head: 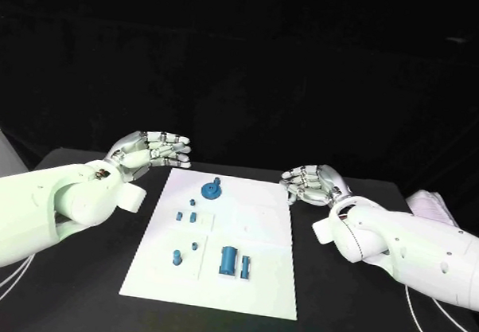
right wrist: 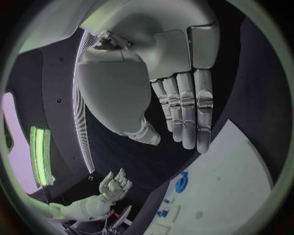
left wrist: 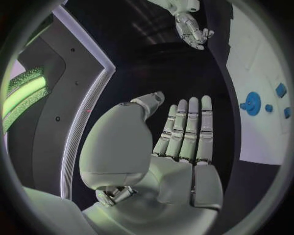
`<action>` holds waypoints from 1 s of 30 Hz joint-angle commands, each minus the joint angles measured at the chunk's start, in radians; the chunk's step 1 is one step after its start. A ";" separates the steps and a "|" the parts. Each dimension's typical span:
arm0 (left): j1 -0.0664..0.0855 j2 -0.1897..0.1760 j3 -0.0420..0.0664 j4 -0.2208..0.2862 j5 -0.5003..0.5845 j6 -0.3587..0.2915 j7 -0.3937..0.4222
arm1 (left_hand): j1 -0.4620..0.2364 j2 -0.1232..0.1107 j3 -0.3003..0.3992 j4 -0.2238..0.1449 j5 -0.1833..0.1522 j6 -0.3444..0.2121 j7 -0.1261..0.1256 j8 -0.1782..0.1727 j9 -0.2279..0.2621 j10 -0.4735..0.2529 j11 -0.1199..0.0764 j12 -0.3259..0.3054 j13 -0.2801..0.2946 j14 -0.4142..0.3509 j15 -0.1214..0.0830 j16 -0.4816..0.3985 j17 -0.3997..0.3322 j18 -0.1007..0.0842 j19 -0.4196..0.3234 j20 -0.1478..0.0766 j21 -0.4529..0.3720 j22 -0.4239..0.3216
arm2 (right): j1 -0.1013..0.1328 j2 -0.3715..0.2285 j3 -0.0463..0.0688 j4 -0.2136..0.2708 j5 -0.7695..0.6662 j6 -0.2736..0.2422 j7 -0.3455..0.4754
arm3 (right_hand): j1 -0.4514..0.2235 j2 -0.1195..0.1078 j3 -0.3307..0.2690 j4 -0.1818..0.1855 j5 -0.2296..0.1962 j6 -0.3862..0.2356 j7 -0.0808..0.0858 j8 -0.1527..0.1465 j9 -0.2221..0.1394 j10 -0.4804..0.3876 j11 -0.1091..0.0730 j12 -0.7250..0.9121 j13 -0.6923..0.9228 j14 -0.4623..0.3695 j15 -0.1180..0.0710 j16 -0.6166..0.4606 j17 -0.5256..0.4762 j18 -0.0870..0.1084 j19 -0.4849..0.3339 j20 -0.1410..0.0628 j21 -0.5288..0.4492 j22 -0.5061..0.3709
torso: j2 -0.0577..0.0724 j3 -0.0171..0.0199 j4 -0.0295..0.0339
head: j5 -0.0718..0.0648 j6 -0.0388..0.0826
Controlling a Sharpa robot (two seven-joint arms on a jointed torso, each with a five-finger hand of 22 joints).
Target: Assemble the parts on the task board
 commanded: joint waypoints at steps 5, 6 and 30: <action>-0.015 0.078 0.001 -0.144 0.128 -0.046 0.109 | 0.021 0.017 -0.058 0.018 0.003 -0.005 0.001 -0.057 -0.045 -0.025 0.007 -0.150 -0.001 -0.025 0.030 -0.256 -0.025 0.011 0.007 0.033 -0.209 -0.132 | -0.002 0.088 0.012 -0.169 0.248 0.156 0.183 | -0.012 0.003 0.012 -0.042 -0.014 -0.005 0.041 -0.067 -0.030 -0.021 0.053 -0.152 -0.324 -0.123 0.070 -0.264 -0.156 0.011 -0.171 0.074 -0.010 -0.312 | -0.035 0.0148 -0.0033 | 0.014 0.053; -0.017 0.086 0.001 -0.160 0.131 -0.050 0.111 | 0.023 0.019 -0.061 0.019 0.004 -0.002 0.003 -0.059 -0.047 -0.025 0.007 -0.154 -0.001 -0.029 0.032 -0.269 -0.028 0.011 0.003 0.035 -0.222 -0.138 | -0.002 0.098 0.014 -0.183 0.250 0.162 0.188 | -0.014 0.006 0.009 -0.046 -0.014 -0.004 0.042 -0.074 -0.032 -0.020 0.056 -0.155 -0.349 -0.131 0.075 -0.282 -0.173 0.013 -0.182 0.082 -0.011 -0.342 | -0.036 0.0177 -0.0045 | 0.014 0.059; -0.081 0.053 0.008 0.112 0.091 -0.450 0.103 | -1.352 0.193 -0.514 -0.128 -0.145 -0.775 -0.169 -0.320 -0.279 -0.988 -0.167 -0.227 -0.065 -0.832 -0.135 -0.551 -0.265 -0.169 -0.795 -0.250 -0.434 -0.212 | -0.083 0.011 0.115 0.173 0.390 -0.174 0.235 | -1.294 0.233 -0.477 -0.212 -0.207 -0.865 -0.161 -0.331 -0.352 -1.048 -0.097 -0.268 -0.670 -1.151 -0.036 -0.487 -0.733 -0.171 -1.200 -0.137 -0.072 -0.726 | -0.049 0.0387 -0.0437 | 0.056 0.087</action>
